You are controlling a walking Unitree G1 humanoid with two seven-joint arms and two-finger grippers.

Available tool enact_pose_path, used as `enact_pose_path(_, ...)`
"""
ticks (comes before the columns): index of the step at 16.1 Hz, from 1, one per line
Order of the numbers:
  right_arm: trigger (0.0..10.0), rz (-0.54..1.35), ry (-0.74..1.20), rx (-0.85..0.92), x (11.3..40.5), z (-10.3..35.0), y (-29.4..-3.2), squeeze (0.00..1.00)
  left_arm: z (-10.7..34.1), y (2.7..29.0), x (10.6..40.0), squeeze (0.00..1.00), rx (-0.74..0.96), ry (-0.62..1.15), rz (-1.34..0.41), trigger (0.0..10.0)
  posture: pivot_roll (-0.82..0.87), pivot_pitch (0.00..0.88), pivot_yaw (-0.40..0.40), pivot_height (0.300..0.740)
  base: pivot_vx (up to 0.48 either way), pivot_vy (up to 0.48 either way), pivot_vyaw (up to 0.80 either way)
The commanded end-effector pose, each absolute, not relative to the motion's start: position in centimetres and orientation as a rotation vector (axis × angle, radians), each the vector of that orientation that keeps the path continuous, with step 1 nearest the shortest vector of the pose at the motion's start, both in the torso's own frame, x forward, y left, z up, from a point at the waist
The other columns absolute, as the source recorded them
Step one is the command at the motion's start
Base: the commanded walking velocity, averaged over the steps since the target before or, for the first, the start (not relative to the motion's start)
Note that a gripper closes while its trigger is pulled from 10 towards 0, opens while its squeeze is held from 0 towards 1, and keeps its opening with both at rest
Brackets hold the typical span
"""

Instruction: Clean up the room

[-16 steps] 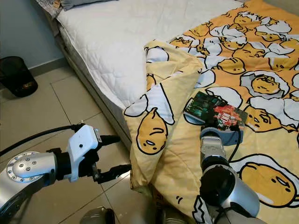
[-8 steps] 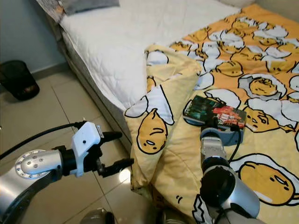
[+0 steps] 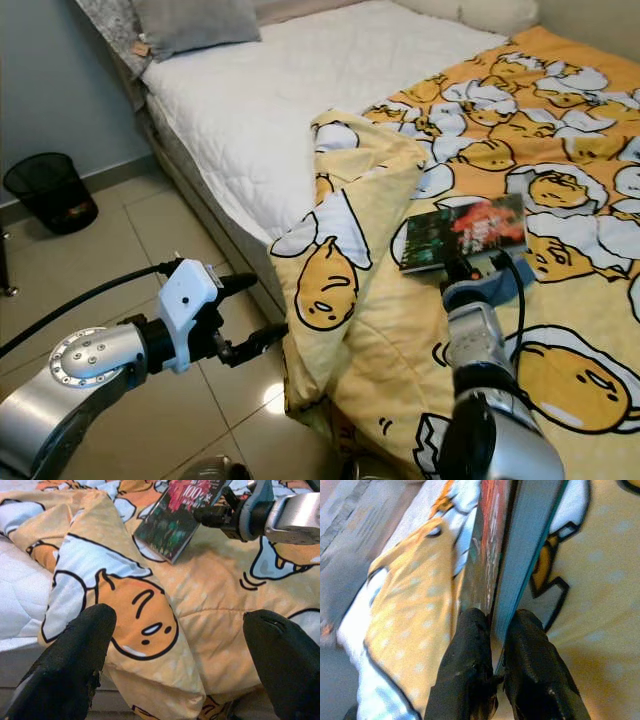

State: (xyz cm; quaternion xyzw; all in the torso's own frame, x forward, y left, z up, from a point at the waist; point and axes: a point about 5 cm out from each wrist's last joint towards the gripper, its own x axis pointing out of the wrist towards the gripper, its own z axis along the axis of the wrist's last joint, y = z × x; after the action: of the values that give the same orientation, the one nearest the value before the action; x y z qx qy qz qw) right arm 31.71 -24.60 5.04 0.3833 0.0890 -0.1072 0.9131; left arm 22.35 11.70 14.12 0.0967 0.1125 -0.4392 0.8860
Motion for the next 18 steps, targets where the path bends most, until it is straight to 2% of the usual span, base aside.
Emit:
enact_pose_path(1, 0.0, -0.124, 0.191, 0.782, 32.2, 6.0, -24.2, 0.00, 14.0, 11.8, 22.3, 0.79, 0.215, 0.233, -0.900, 10.0, -0.02, 0.000, 0.023, 0.740, 0.000, 0.000, 0.00)
enact_pose_path(3, 0.0, -0.009, 0.239, 0.900, 31.1, 5.9, -24.7, 0.00, 14.2, 12.1, 22.3, 0.78, 0.218, 0.224, -0.897, 10.0, -0.01, 0.000, 0.014, 0.740, 0.000, 0.000, 0.00)
enact_pose_path(4, 0.0, -0.004, 0.221, 0.817, 30.7, 6.0, -25.3, 0.00, 14.1, 12.4, 22.4, 0.78, 0.230, 0.219, -0.888, 10.0, -0.01, 0.000, 0.014, 0.740, 0.000, 0.000, 0.00)
enact_pose_path(5, 0.0, -0.008, 0.184, 0.642, 30.5, 6.7, -26.0, 0.00, 14.1, 12.6, 22.5, 0.78, 0.240, 0.212, -0.871, 10.0, -0.02, 0.000, 0.014, 0.740, 0.000, 0.000, 0.00)
enact_pose_path(7, 0.0, 0.042, 0.116, 0.459, 30.4, 8.5, -25.8, 0.00, 14.1, 12.9, 22.9, 0.78, 0.248, 0.194, -0.835, 10.0, -0.02, 0.000, 0.014, 0.740, 0.000, 0.000, 0.00)
enact_pose_path(9, 0.0, 0.065, 0.006, 0.497, 30.0, 10.4, -25.5, 0.00, 14.3, 13.3, 23.7, 0.78, 0.245, 0.164, -0.753, 10.0, -0.04, 0.000, 0.019, 0.740, 0.000, 0.000, 0.00)
enact_pose_path(12, 0.0, 0.200, -0.019, 0.512, 29.4, 11.3, -24.7, 0.00, 14.8, 14.1, 25.3, 0.77, 0.207, 0.128, -0.668, 10.0, -0.05, 0.000, 0.033, 0.740, 0.000, 0.000, 0.00)
enact_pose_path(13, 0.0, 0.314, -0.010, 0.494, 29.3, 11.8, -24.2, 0.00, 15.7, 14.8, 26.4, 1.00, 0.126, 0.107, -0.664, 10.0, -0.06, 0.000, 0.040, 0.740, 0.000, 0.000, 0.00)
enact_pose_path(15, 0.0, 0.479, 0.013, 0.439, 29.1, 12.7, -23.4, 0.00, 17.5, 16.1, 27.8, 1.00, 0.038, 0.052, -0.676, 10.0, -0.06, 0.000, 0.042, 0.740, 0.000, 0.000, 0.00)
enact_pose_path(16, 0.0, 0.625, 0.036, 0.418, 28.8, 13.5, -22.6, 0.00, 18.8, 17.3, 28.5, 1.00, 0.016, 0.021, -0.697, 10.0, -0.06, 0.000, 0.038, 0.740, 0.000, 0.000, 0.00)
enact_pose_path(18, 0.0, 0.731, 0.046, 0.417, 28.5, 14.2, -21.8, 0.00, 19.5, 17.9, 29.0, 1.00, -0.003, 0.010, -0.719, 10.0, -0.05, 0.000, 0.032, 0.740, 0.000, 0.000, 0.00)
